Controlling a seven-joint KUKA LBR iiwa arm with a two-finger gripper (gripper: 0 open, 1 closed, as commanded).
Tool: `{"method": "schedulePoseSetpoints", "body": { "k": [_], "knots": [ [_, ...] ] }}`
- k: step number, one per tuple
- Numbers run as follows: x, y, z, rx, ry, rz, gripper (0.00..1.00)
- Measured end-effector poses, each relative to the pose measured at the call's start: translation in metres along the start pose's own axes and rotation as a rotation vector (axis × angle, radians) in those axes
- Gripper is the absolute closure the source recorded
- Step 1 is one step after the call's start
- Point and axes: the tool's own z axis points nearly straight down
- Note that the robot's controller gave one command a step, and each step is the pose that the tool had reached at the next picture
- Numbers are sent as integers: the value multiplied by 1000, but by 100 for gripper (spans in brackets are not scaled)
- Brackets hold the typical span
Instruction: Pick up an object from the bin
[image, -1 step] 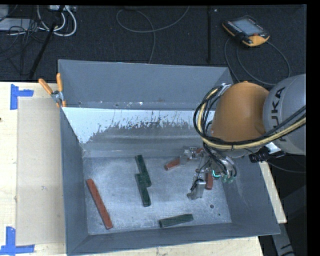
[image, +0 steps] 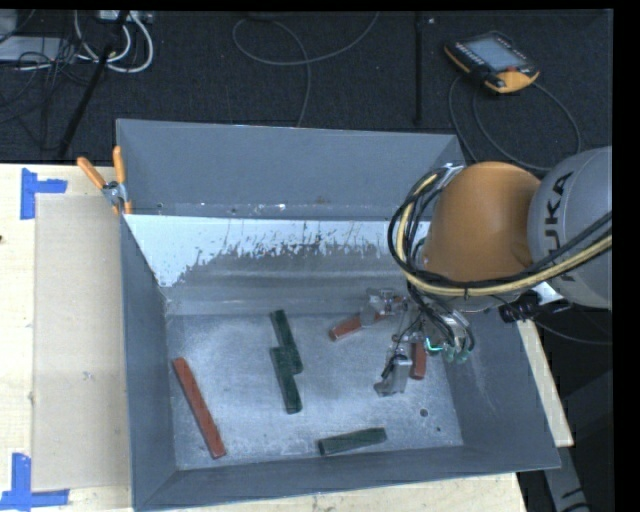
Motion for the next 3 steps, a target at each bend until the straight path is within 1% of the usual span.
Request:
{"method": "schedulePoseSetpoints", "body": {
  "k": [1, 2, 3],
  "knots": [
    [-43, -34, 21, 0, -8, -5, 0],
    [-45, -88, 40, 0, -5, -17, 0],
    [-39, -114, 42, 2, 1, 2, 0]
  ]
}}
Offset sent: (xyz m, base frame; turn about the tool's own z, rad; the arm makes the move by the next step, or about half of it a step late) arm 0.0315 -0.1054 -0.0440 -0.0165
